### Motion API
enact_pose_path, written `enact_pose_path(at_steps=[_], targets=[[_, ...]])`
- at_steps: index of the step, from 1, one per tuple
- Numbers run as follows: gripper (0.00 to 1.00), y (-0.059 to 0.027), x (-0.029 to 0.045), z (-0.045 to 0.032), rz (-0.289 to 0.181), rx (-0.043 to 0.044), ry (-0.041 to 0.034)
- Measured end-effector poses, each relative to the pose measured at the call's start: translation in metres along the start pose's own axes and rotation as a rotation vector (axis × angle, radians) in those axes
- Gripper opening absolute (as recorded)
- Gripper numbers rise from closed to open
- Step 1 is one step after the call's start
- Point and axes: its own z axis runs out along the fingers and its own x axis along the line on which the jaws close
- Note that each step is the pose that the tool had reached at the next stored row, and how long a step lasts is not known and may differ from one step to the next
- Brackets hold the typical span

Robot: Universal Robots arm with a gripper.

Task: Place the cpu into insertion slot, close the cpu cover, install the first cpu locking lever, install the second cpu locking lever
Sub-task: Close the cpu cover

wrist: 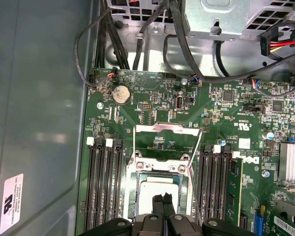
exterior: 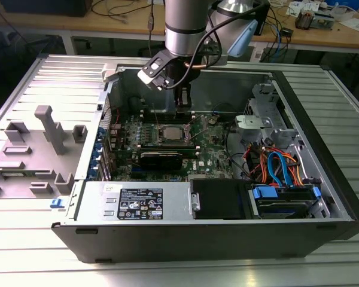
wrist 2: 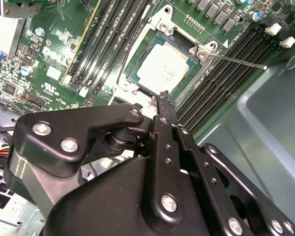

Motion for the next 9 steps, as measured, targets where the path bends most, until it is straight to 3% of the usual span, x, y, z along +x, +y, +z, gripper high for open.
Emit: enact_pose_path(at_steps=[9], targets=[[0.11,0.0054,-0.0004,0.0001,0.0,0.0001,0.0]])
